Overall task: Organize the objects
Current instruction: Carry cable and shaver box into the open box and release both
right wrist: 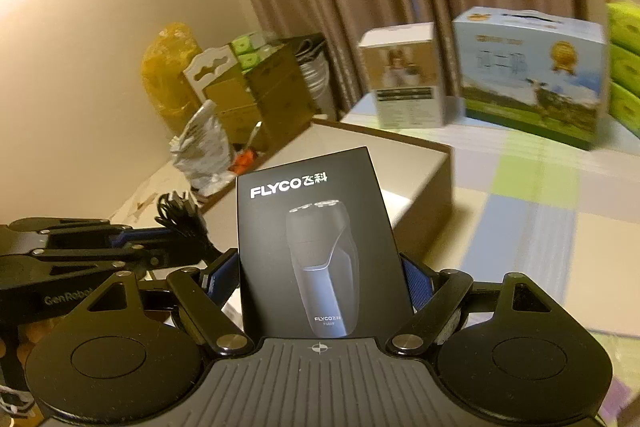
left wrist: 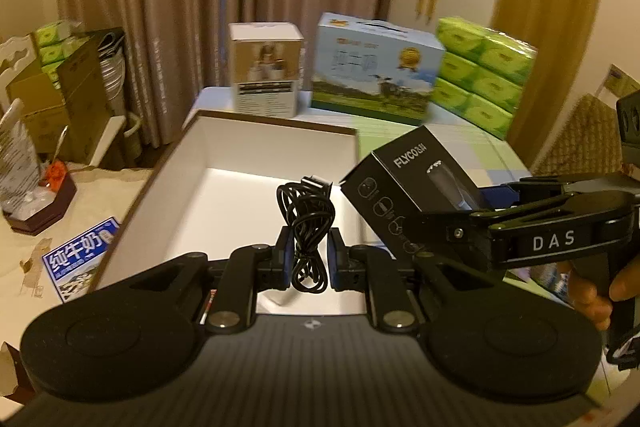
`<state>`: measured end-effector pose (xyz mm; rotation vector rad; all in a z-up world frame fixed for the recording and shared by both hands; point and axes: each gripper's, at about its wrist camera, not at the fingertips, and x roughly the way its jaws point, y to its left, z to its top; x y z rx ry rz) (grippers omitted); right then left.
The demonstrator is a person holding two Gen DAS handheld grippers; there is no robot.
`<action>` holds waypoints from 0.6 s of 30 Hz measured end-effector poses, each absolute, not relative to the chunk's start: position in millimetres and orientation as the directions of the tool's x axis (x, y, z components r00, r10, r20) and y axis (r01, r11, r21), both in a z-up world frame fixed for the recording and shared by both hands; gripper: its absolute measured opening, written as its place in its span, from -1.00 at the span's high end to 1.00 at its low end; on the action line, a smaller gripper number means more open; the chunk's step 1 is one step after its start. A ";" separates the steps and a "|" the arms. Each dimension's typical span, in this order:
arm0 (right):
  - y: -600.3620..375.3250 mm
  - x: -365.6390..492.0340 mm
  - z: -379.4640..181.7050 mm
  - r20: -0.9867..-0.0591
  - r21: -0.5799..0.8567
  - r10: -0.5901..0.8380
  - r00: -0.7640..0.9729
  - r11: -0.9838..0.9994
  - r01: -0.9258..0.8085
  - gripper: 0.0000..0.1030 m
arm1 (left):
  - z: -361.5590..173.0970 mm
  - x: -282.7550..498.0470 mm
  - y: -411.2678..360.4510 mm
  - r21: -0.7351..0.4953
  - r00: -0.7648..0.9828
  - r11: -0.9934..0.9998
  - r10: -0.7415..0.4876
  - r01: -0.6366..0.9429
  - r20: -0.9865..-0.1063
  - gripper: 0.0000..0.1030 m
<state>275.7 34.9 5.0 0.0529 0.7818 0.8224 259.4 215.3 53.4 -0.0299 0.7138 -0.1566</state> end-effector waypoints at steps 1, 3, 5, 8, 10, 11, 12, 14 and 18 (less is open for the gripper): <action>41.0 279.2 4.6 -0.605 0.331 0.678 0.417 0.691 -0.643 -0.54 | 52.5 262.3 219.4 -0.079 0.744 0.989 -0.149 0.129 -0.651 0.75; 55.6 287.4 3.6 -0.607 0.333 0.682 0.407 0.684 -0.649 -0.54 | 50.1 271.0 228.4 -0.067 0.742 0.991 -0.130 0.115 -0.658 0.75; 69.3 296.4 2.1 -0.607 0.331 0.686 0.401 0.677 -0.657 -0.54 | 46.8 280.2 234.8 -0.060 0.737 0.992 -0.120 0.107 -0.665 0.75; 87.0 308.1 -0.6 -0.612 0.318 0.682 0.400 0.676 -0.665 -0.54 | 40.5 292.7 246.2 -0.059 0.726 0.994 -0.109 0.094 -0.679 0.75; 97.1 315.9 -3.2 -0.615 0.312 0.680 0.399 0.674 -0.669 -0.54 | 35.8 299.6 253.2 -0.057 0.718 0.995 -0.101 0.085 -0.688 0.75; 103.0 320.2 -5.3 -0.619 0.309 0.677 0.398 0.676 -0.669 -0.54 | 33.2 304.1 256.5 -0.058 0.715 0.995 -0.099 0.082 -0.693 0.75; 107.8 323.7 -7.5 -0.622 0.308 0.675 0.397 0.676 -0.669 -0.54 | 30.7 308.1 259.6 -0.061 0.711 0.995 -0.098 0.077 -0.697 0.75; 117.8 332.2 -13.1 -0.629 0.305 0.671 0.392 0.678 -0.669 -0.54 | 25.5 317.5 264.8 -0.065 0.703 0.995 -0.096 0.071 -0.704 0.75; 133.3 349.4 -24.7 -0.648 0.290 0.654 0.392 0.687 -0.666 -0.54 | 15.0 336.2 274.2 -0.069 0.691 0.996 -0.094 0.063 -0.717 0.75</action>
